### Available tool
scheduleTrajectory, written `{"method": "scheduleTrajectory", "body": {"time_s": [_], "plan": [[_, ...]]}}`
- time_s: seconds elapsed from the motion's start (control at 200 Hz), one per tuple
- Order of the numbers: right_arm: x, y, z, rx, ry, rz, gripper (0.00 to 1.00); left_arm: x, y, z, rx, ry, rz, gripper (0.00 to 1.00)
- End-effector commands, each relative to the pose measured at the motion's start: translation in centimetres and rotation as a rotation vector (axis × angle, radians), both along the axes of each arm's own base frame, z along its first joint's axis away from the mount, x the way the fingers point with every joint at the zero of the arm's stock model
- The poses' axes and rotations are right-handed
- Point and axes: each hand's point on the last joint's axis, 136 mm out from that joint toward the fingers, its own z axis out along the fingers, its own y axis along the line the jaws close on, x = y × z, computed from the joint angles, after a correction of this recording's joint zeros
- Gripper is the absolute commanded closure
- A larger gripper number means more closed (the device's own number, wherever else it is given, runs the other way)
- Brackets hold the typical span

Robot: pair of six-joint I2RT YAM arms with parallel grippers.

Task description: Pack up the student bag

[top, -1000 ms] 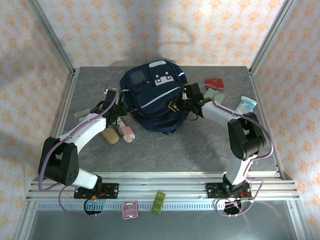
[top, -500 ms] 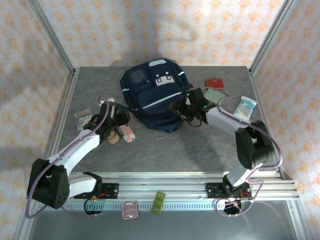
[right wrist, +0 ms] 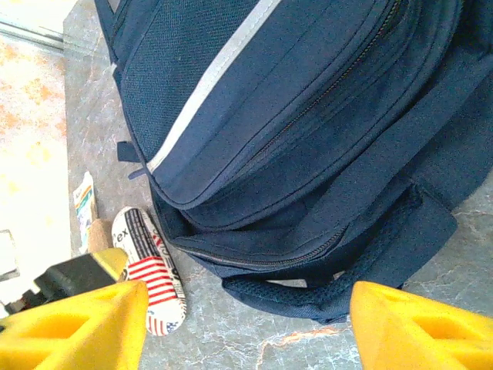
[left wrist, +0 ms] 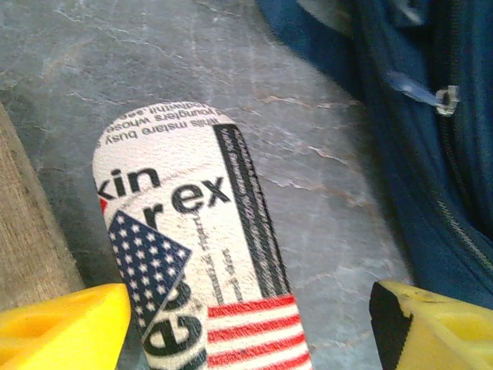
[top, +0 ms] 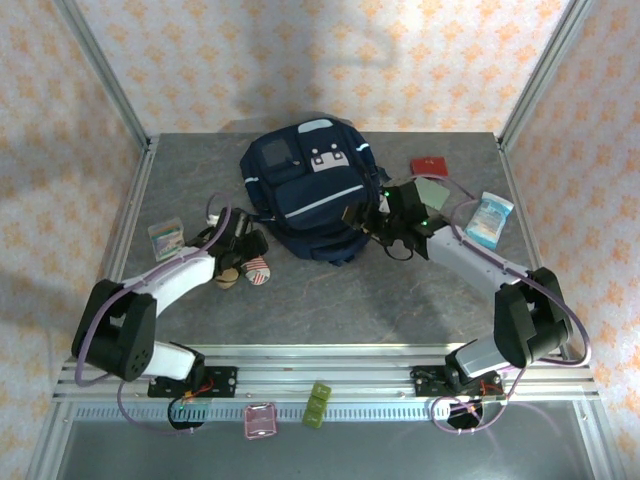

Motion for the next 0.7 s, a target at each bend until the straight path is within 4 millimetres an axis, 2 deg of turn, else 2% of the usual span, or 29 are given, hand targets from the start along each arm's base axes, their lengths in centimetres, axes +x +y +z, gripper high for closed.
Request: {"method": "scheduleTrajectory", "body": {"time_s": [0.0, 0.135, 0.305, 0.571, 0.636, 0.696], "plan": [[-0.4, 0.4, 2.1, 0.037, -0.064, 0.023, 0.31, 0.5, 0.9, -0.3, 0.063, 0.024, 0.042, 0.17], [-0.9, 0.7, 1.8, 0.023, -0.068, 0.048, 0.31, 1.7, 0.4, -1.0, 0.082, 0.041, 0.035, 0.17], [-1.8, 0.4, 0.5, -0.065, -0.07, 0.073, 0.31, 2.8, 0.3, -3.2, 0.136, 0.109, 0.019, 0.19], [-3.0, -0.4, 0.1, -0.087, -0.094, 0.085, 0.32, 2.6, -0.7, -6.4, 0.126, 0.198, -0.049, 0.37], [-3.1, -0.5, 0.4, -0.085, -0.106, 0.084, 0.33, 2.6, -1.0, -6.2, 0.115, 0.194, -0.067, 0.51], [-3.1, -0.5, 0.8, -0.084, -0.125, 0.086, 0.33, 2.9, -1.2, -5.1, 0.101, 0.167, -0.068, 0.54]]}}
